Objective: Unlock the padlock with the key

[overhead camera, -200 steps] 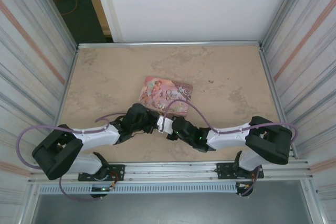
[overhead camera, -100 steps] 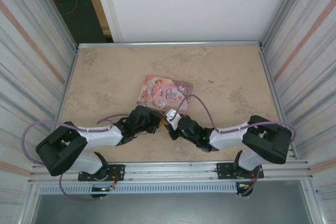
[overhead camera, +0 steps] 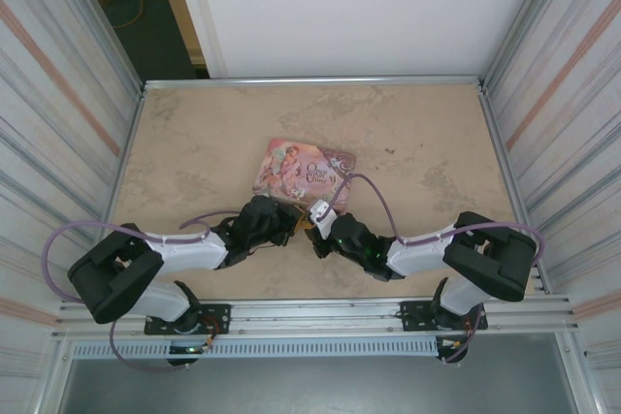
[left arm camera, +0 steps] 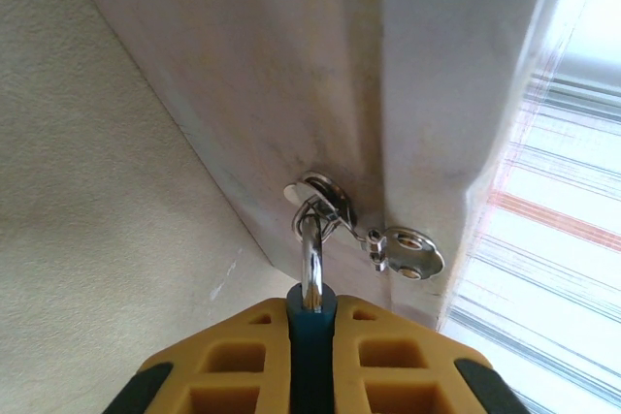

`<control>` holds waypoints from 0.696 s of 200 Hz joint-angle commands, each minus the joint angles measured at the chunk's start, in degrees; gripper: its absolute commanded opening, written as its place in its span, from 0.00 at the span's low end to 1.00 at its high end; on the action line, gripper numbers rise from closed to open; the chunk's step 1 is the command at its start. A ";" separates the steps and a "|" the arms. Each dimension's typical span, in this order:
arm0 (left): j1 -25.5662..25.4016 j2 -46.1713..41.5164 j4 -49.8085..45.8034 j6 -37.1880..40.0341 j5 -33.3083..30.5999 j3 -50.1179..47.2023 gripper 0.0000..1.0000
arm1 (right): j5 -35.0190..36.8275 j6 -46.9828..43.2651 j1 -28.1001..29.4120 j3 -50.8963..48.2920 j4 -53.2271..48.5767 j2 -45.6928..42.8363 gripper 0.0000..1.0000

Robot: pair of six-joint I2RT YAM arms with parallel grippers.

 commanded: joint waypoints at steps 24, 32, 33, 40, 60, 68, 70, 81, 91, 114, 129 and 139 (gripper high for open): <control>-2.22 -0.05 -0.59 -0.64 4.23 -0.70 0.00 | 0.73 -0.11 -1.23 -1.12 -1.49 -0.63 0.08; -2.22 -0.25 -0.81 -0.62 4.02 -0.81 0.00 | 0.59 -0.57 -1.22 -1.52 -1.99 -1.33 0.13; -2.22 -0.25 -0.86 -0.65 4.01 -0.83 0.00 | 0.61 -0.64 -1.22 -1.61 -2.02 -1.40 0.14; -2.22 -0.51 -1.04 -0.66 3.78 -0.93 0.00 | 0.54 -1.14 -1.24 -2.03 -2.49 -2.01 0.16; -2.22 -1.42 -1.98 -0.43 3.24 -1.03 0.00 | 0.45 -2.80 -1.22 -3.47 -4.35 -4.48 0.23; -2.22 -1.80 -2.48 -0.26 3.10 -1.03 0.00 | 0.53 -3.57 -1.22 -4.17 -5.28 -5.82 0.25; -2.22 -1.93 -2.60 -0.20 3.05 -0.98 0.00 | 0.49 -3.75 -1.22 -4.41 -5.47 -6.20 0.26; -2.22 -2.50 -3.47 0.04 2.79 -0.79 0.00 | 0.62 -4.91 -1.23 -5.70 -6.43 -8.43 0.29; -2.22 -2.96 -4.22 0.28 2.67 -0.63 0.00 | 0.60 -6.30 -1.23 -6.55 -7.93 -10.65 0.33; -2.13 -3.58 -5.12 0.64 2.55 -0.36 0.00 | -0.28 -9.84 -1.14 -8.14 -11.82 -16.44 0.40; -2.13 -3.51 -5.13 0.71 2.71 -0.28 0.00 | -0.27 -12.54 -0.93 -8.11 -14.96 -19.66 0.44; -2.13 -3.42 -5.13 0.76 2.84 -0.17 0.00 | 0.67 -14.56 -0.48 -7.94 -16.23 -21.24 0.45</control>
